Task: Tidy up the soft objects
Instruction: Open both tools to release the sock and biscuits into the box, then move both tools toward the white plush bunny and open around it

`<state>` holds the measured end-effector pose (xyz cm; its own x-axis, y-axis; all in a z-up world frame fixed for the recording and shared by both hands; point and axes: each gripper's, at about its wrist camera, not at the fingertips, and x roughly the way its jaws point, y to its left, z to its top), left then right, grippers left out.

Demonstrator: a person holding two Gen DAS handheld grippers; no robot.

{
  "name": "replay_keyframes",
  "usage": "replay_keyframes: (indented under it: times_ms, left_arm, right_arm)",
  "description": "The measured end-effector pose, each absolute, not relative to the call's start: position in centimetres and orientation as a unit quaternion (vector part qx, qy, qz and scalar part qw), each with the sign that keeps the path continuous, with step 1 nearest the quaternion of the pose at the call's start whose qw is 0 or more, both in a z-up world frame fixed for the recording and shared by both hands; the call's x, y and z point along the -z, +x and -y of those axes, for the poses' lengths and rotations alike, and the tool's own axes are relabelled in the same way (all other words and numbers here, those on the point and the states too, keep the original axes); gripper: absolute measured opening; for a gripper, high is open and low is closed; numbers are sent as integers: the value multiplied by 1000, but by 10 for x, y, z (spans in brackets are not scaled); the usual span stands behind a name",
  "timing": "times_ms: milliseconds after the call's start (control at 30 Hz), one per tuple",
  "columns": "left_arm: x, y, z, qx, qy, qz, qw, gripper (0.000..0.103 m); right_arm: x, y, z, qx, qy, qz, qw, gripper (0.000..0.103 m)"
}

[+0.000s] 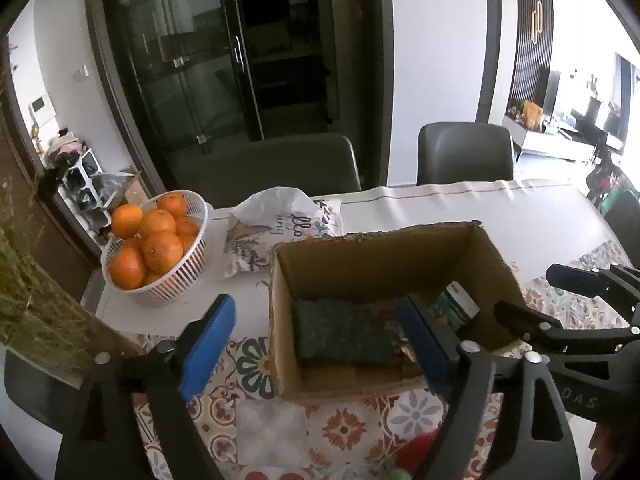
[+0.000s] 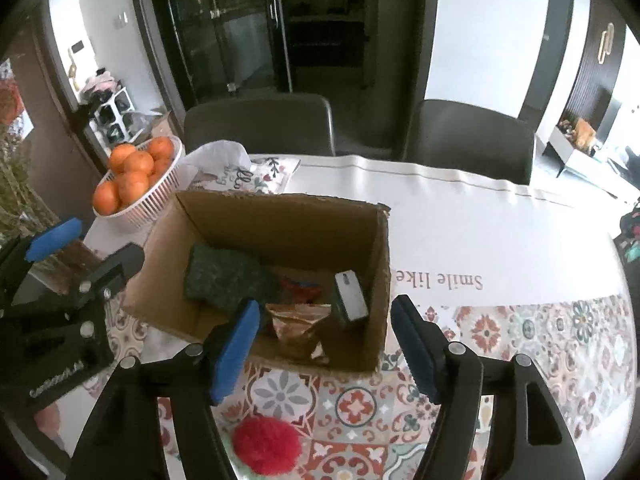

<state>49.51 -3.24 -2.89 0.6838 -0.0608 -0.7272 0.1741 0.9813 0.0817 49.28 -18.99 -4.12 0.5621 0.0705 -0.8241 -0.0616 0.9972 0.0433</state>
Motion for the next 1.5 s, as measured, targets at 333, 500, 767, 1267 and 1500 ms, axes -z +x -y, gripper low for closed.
replay_keyframes:
  times_ms: [333,500,767,1267,1500]
  left_arm:
    - [14,442,24,50,70,-380,921,102]
    - [11,419,23,48,77,-375,923,102]
    - [15,385,20,53,78,-382,919,102]
    - [46,339,24,73,91,-408,905,100]
    - [67,325,23,79,86,-435,893,99]
  right_arm:
    - [23,445,188,-30,8,-443,896,76]
    - [23,422,189,-32,18,-443,896,76]
    - [30,392,190,-48,30,-451,891,76]
    - [61,358,191,-70,46,-457,886,76]
    - [78,352,190,-84,52,-465,880,76]
